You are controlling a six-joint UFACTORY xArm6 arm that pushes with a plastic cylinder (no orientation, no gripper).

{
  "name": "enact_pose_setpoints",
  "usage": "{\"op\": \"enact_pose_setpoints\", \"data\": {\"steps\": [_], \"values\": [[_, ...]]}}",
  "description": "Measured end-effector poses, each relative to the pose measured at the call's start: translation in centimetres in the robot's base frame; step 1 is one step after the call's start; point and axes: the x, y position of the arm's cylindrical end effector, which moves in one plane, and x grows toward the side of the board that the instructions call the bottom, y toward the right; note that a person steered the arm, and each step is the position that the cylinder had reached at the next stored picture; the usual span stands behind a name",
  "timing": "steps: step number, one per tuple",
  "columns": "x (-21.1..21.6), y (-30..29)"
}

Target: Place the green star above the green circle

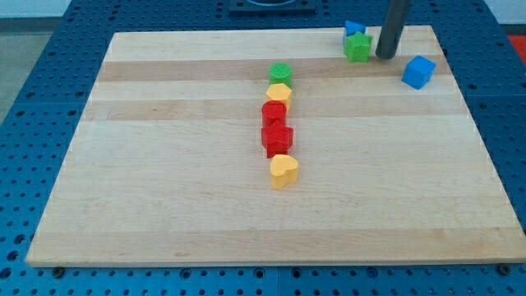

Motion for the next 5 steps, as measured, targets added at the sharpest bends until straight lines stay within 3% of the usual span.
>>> {"op": "enact_pose_setpoints", "data": {"steps": [5], "values": [[-1.7,-2.5]]}}
